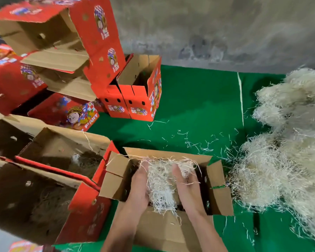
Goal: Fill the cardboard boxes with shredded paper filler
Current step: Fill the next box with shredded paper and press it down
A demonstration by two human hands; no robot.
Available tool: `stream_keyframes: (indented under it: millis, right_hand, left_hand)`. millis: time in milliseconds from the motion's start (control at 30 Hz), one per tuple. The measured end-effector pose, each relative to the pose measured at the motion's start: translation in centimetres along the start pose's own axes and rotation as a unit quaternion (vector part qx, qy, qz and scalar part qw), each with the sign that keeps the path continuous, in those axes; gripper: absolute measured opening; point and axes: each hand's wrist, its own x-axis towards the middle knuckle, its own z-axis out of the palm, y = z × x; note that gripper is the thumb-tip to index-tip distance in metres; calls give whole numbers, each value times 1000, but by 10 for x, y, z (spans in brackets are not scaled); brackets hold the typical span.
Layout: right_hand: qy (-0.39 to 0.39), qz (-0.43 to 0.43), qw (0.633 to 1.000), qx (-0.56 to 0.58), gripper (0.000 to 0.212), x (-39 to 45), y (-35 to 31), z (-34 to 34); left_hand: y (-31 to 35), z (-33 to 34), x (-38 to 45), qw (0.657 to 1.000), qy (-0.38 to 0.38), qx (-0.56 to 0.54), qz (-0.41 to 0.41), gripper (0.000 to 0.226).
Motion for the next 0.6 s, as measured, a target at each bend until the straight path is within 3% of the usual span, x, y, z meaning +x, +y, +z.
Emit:
stream_keyframes:
  millis: [67, 167, 200, 267, 300, 333, 433, 500, 600]
  right_hand:
    - [-29, -22, 999, -19, 97, 2, 1, 7]
    - [8, -87, 989, -123, 62, 5, 7, 17]
    - [34, -120, 982, -144, 43, 5, 6, 20]
    - [75, -152, 974, -152, 22, 4, 3, 21]
    - [88, -140, 975, -148, 24, 5, 3, 18]
    - [99, -121, 978, -139, 27, 6, 3, 14]
    - [122, -115, 976, -138, 28, 6, 6, 7]
    - [149, -112, 975, -124, 28, 6, 7, 8]
    - [216, -120, 960, -129, 33, 7, 10, 8]
  left_hand:
    - [-1, 1, -9, 998, -44, 9, 38, 61]
    - [-14, 13, -13, 990, -104, 41, 88, 74]
    - [-19, 14, -8, 990, -90, 60, 94, 68]
    - [-22, 7, 0, 966, -83, 169, 177, 30]
    - [-21, 1, 2, 942, -69, 236, 228, 14]
    - [-18, -6, 6, 926, -54, 264, 264, 13]
    - [0, -26, 12, 913, 3, 284, 292, 50]
    - [4, -35, 19, 897, 31, 310, 313, 57]
    - [3, -35, 23, 908, 47, 287, 301, 59]
